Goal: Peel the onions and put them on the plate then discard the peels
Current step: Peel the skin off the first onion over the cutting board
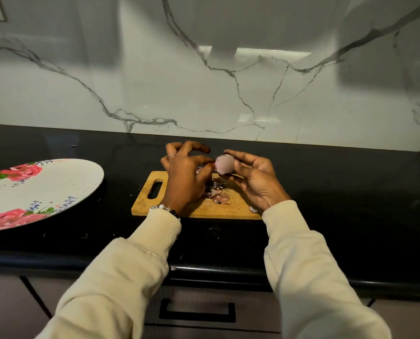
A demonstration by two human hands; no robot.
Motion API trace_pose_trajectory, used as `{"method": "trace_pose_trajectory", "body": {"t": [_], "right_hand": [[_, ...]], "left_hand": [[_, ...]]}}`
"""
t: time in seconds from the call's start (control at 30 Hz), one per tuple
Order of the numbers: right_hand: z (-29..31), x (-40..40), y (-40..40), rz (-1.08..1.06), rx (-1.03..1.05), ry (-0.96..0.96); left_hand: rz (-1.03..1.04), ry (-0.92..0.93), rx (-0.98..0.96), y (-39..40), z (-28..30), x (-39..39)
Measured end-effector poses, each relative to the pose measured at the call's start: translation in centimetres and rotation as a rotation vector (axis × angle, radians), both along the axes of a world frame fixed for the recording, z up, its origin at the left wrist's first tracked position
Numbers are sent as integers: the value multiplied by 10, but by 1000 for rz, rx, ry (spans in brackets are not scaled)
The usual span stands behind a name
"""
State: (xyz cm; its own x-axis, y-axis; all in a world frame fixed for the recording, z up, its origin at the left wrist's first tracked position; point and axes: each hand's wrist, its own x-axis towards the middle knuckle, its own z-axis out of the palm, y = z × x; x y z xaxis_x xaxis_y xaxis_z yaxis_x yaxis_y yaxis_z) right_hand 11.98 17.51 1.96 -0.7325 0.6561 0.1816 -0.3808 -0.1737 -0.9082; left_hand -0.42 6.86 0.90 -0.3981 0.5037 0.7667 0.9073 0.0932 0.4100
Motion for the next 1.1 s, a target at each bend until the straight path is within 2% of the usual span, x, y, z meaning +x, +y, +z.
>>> {"method": "trace_pose_trajectory", "body": {"t": [0.3,0.57,0.73,1.1], "right_hand": [[-2,0,-2,62,90,29],[-1,-1,0,110,41,112],[-1,-1,1,123,24,112],[4,1,-2,127,-72,160]], "left_hand": [[89,-9,-9,3,-2,0],[119,-217,78,-1,5,3],[209,-208,37,1,3,3],[234,-152,67,3,0,0]]}}
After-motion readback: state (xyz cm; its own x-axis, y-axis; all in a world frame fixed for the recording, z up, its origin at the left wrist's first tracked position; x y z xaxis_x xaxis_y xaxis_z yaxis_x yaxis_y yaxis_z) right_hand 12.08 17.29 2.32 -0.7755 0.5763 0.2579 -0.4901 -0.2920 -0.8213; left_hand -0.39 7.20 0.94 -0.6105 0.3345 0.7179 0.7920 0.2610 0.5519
